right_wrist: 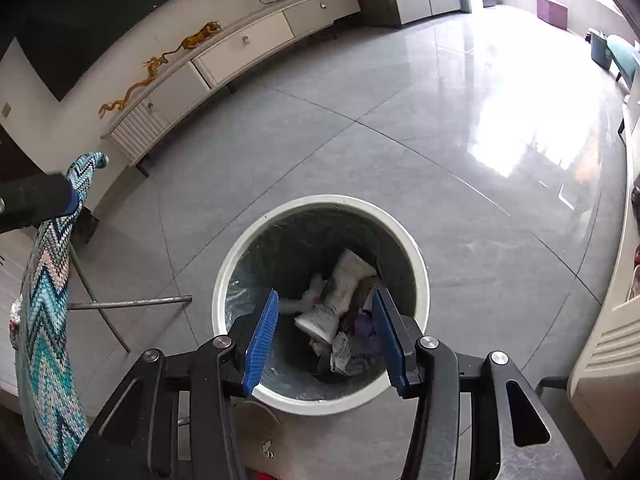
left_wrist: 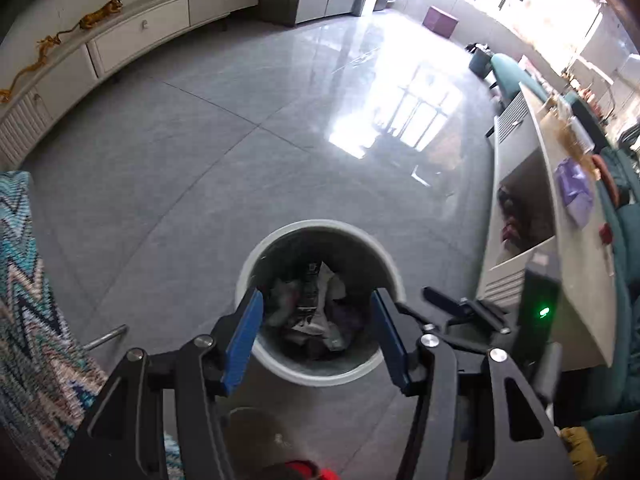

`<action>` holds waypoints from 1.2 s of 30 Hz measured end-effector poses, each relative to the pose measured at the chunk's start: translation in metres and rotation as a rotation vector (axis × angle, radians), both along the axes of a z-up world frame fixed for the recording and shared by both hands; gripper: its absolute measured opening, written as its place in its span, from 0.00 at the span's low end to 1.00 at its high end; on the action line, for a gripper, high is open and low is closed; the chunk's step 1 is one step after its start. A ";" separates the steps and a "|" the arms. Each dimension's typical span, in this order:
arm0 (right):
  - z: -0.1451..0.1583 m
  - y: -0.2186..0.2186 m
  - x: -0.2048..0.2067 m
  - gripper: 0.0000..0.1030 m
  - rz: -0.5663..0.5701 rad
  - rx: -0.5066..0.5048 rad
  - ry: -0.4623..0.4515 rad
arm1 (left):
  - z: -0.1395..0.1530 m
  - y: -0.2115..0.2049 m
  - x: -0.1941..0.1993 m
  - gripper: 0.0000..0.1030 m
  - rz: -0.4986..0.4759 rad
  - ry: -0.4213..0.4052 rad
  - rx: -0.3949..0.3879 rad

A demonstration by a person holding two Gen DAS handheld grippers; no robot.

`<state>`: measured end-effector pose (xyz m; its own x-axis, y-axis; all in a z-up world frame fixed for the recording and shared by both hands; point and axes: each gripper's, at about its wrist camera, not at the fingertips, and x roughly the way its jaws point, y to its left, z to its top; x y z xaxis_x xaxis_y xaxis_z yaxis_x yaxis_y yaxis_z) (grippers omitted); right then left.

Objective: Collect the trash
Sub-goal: 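Move both tools back to the last trash on the blanket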

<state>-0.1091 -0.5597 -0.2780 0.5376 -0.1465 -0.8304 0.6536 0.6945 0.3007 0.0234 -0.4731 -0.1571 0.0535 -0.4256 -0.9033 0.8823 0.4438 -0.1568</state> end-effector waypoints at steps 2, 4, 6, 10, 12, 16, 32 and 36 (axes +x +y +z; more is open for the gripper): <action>0.000 0.002 -0.002 0.47 -0.001 -0.003 0.004 | -0.001 0.004 -0.001 0.53 0.005 -0.036 0.018; 0.002 0.003 -0.003 0.47 -0.003 -0.002 0.008 | -0.002 0.010 -0.002 0.53 0.015 -0.051 0.025; 0.007 0.008 -0.004 0.47 -0.005 -0.006 0.010 | -0.001 0.019 -0.002 0.53 0.036 -0.066 0.038; 0.020 0.020 -0.006 0.47 0.014 -0.027 0.005 | 0.004 0.047 -0.002 0.53 0.072 -0.105 0.063; 0.029 0.029 -0.006 0.47 0.028 -0.037 -0.004 | 0.008 0.060 -0.004 0.53 0.084 -0.127 0.067; 0.048 0.047 -0.001 0.47 0.071 -0.068 -0.020 | 0.019 0.099 -0.002 0.53 0.126 -0.187 0.061; 0.124 0.163 0.055 0.48 0.328 -0.171 -0.077 | 0.055 0.249 0.023 0.53 0.322 -0.276 0.025; 0.135 0.191 0.073 0.48 0.394 -0.190 -0.072 | 0.052 0.294 0.032 0.53 0.393 -0.267 0.020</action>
